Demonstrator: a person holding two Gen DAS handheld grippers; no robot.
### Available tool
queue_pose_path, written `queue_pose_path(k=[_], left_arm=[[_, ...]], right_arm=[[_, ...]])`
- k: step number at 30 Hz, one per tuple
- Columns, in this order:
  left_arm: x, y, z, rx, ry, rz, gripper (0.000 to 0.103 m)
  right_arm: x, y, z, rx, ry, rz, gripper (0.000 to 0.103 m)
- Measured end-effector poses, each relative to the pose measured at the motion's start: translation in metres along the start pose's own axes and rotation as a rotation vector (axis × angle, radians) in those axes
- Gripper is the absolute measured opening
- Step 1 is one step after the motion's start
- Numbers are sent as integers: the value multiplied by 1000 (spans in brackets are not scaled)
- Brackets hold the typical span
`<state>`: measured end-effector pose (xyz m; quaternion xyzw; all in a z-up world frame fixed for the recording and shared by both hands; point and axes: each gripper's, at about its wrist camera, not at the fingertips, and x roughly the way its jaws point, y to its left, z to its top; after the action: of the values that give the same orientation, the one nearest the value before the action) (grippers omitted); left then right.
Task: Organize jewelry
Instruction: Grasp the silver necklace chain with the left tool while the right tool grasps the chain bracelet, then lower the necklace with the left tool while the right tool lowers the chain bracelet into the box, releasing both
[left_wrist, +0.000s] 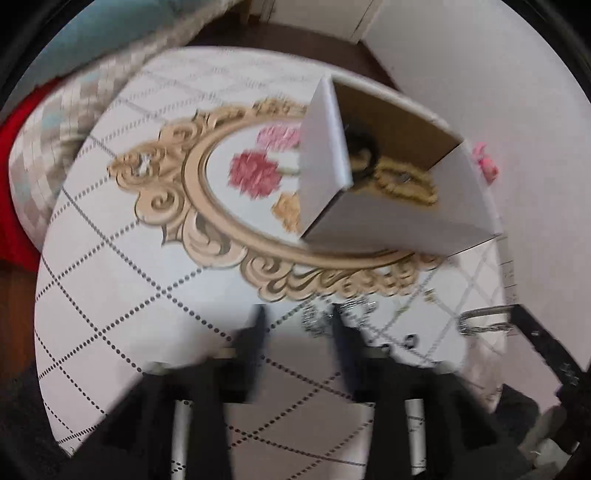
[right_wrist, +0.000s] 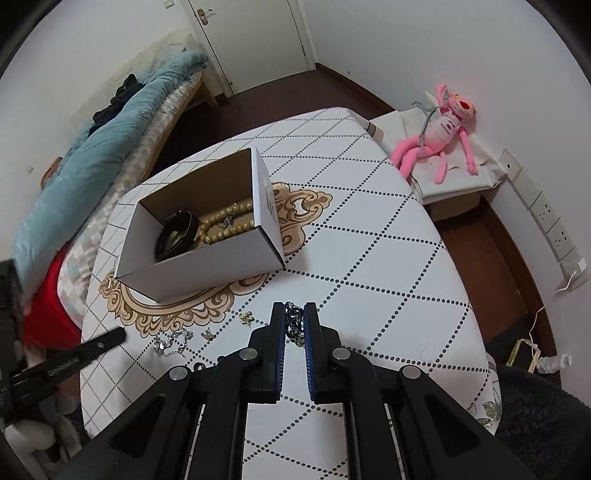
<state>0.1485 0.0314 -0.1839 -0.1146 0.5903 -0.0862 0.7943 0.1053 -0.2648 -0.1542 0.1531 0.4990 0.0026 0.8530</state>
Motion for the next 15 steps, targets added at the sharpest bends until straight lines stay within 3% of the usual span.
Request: queue_pose_path(k=[2,5,10,12,13,15], left_arm=[[8,-3,-2,11,16,-4,39],[14,-23,-6,101,1,56,40],[24,-57,-19,271,-40,204,39],[25,-62,-20,284,-64,199,24],[25,-64,-20,289,-68,193,12],[26,-65,-18,284,-62,175,6]], right_arm=[[3,-3,-3,7,9,-4,10],[9,-9,-7,20,21,-13,10],[19,-14,-9,35,44,-26,10],[22,-14,-11,33,49,-31,10],[23,-13,-11,32,51,-32,10],[26,-13,-13,29,56,-36,10]])
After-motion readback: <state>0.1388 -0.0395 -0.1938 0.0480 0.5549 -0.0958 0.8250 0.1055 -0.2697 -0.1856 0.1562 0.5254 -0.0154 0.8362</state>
